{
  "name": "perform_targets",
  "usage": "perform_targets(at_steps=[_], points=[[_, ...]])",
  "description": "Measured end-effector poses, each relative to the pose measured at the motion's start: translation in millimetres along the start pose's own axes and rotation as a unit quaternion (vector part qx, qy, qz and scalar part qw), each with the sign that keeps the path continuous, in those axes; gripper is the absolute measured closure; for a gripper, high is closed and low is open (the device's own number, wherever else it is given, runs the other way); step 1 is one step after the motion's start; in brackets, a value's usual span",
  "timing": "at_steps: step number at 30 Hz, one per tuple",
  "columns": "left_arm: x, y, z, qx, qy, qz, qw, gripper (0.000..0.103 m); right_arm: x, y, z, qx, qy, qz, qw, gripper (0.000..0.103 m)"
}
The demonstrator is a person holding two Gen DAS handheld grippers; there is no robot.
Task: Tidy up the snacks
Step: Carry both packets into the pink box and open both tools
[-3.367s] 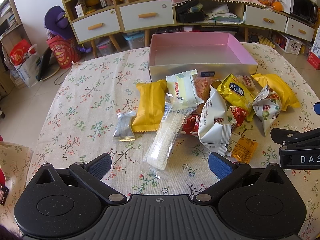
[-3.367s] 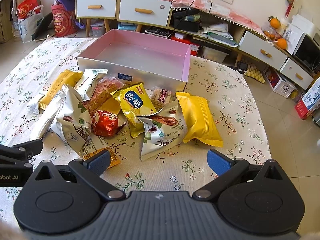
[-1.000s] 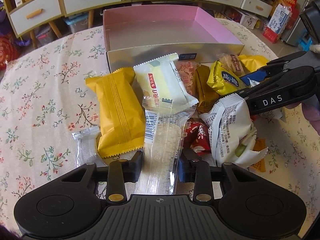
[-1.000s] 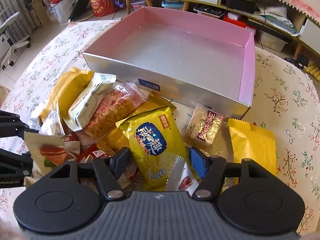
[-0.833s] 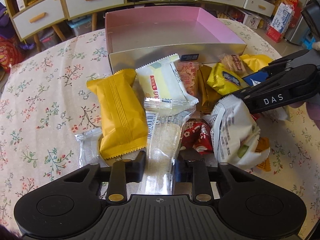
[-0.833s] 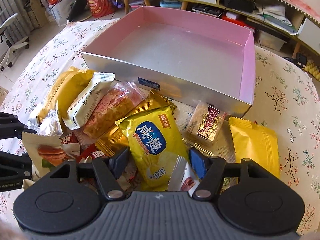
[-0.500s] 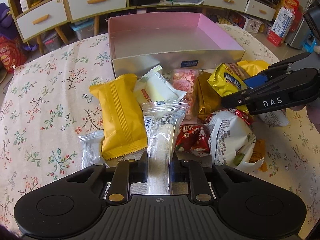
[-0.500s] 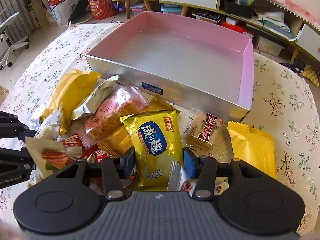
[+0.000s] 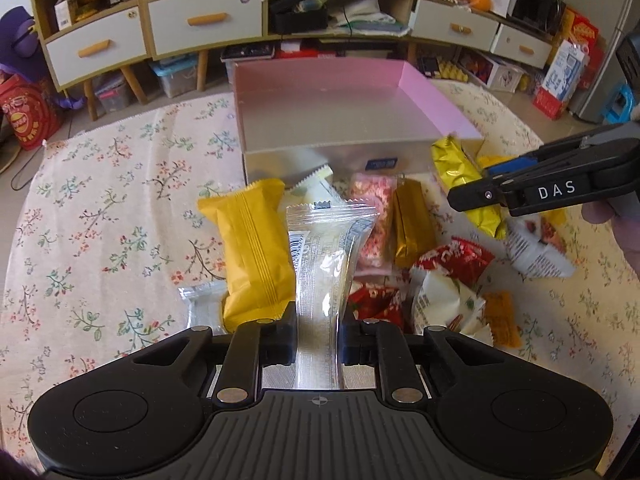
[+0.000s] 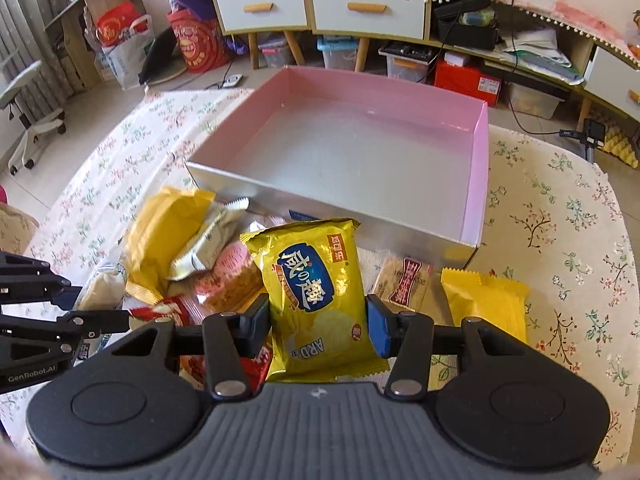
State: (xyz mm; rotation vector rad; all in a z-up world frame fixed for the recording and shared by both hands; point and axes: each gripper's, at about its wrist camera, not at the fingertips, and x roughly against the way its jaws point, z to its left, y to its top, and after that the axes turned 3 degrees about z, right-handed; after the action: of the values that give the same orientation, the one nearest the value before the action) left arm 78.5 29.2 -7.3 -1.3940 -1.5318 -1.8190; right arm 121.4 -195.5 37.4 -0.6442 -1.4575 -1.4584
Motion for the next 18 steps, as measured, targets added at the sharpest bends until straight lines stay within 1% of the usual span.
perform_targets(at_steps=[1,3,6,9,13,14,15,16,17,18], points=[[2,1,0,0.002,0.000,-0.003,1.0000,0.087,1,1,0,-0.002,0.002,-0.001,1.000,0.063],[7,3,1,0.006,0.001,-0.010,0.9999,0.087,2,3,-3,-0.010,0.008,-0.003,1.000,0.082],[10,7,2,0.014,-0.001,-0.018,0.9997,0.087,2,5,-4,-0.015,0.013,-0.005,1.000,0.083],[9,10,1,0.018,-0.002,-0.019,0.9997,0.087,-5,5,-7,-0.022,0.015,0.013,1.000,0.082],[5,13,-6,0.016,-0.002,-0.018,0.9997,0.087,-14,1,-6,-0.025,0.018,0.029,0.999,0.074],[5,13,-8,0.015,-0.001,-0.018,0.9997,0.087,-16,0,-7,-0.030,0.022,0.033,0.999,0.064],[4,14,-9,0.015,0.000,-0.018,0.9997,0.087,-18,-1,-9,-0.037,0.024,0.032,0.998,0.051],[3,15,-11,0.015,0.000,-0.018,0.9997,0.087,-19,-1,-11,-0.046,0.024,0.029,0.998,0.045],[3,16,-13,0.013,0.001,-0.019,0.9997,0.087,-20,-1,-14,-0.058,0.023,0.024,0.998,0.037],[3,16,-16,0.012,0.002,-0.019,0.9997,0.087,-21,1,-16,-0.072,0.024,0.023,0.997,0.034]])
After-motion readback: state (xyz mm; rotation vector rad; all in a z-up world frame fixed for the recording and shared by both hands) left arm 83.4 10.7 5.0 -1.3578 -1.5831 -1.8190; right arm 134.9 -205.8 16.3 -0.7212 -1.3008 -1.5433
